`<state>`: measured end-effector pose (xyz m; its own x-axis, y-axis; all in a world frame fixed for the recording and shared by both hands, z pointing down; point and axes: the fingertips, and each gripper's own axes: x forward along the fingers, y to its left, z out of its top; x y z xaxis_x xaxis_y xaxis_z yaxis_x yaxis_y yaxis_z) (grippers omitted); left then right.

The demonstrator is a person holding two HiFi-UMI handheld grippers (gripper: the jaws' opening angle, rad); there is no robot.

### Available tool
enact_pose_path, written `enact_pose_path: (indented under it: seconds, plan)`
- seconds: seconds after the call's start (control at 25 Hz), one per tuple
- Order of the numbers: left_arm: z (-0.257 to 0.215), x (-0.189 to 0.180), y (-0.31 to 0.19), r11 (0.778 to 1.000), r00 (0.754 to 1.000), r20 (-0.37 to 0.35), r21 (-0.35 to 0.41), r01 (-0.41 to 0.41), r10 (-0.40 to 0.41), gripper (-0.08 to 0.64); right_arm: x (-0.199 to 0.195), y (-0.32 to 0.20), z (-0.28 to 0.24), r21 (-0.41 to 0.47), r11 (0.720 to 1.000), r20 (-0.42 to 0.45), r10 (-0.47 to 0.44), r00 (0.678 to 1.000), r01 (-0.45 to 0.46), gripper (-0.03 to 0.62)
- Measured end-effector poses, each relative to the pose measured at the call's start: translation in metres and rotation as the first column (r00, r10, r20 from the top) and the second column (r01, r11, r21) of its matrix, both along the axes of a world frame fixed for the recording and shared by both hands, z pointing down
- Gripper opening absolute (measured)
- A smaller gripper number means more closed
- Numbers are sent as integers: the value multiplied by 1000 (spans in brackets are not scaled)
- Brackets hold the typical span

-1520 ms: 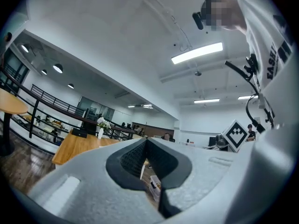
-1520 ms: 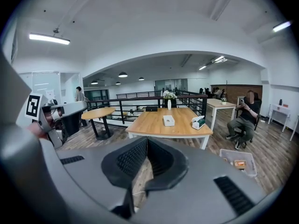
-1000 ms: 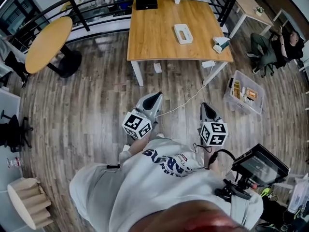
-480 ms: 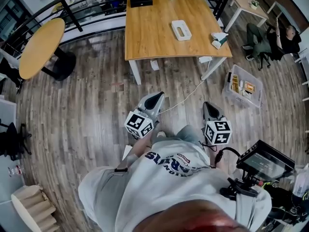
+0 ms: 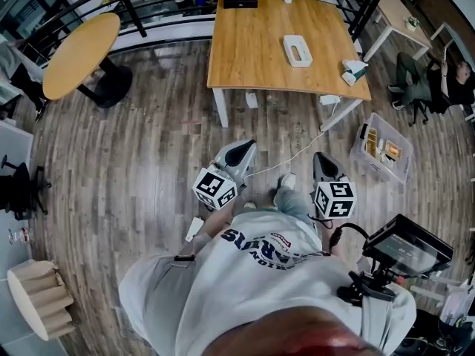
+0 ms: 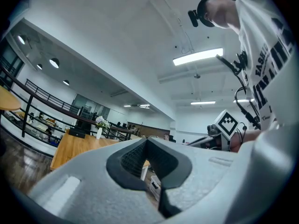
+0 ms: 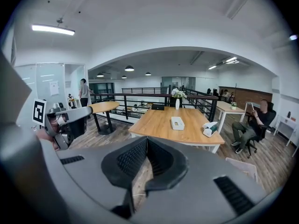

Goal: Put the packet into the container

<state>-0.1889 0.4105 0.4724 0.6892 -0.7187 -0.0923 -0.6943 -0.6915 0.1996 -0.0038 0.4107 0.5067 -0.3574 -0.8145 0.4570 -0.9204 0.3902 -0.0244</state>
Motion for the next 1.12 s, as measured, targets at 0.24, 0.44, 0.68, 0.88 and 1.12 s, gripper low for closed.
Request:
enact_pose_path:
  seconds: [0.24,0.44,0.68,0.88,1.12]
  plan:
    - [-13,10,-26,998,998,-3,-1,70,-70,-3,6,-38,-1,19,999,40,-42,998,41,9]
    - [-18,52,-82,997,997,12,-16,72,-72,-3,44,-104,3,12,999,75,-52,996,51,9]
    - [-12,76,-90,999,999,-2,-22,47,-47,-3,61,-122,9,7,999,111,-52,992,52,9]
    - [-19,82,-90,999,999,9,9,36,-36,-3,69,-126,9,9,999,105,-41,994,40,9]
    - [-17,83,-99,998,998,22,19,64,-65,-3,75,-137,8,18,999,123,-34,992,32,9]
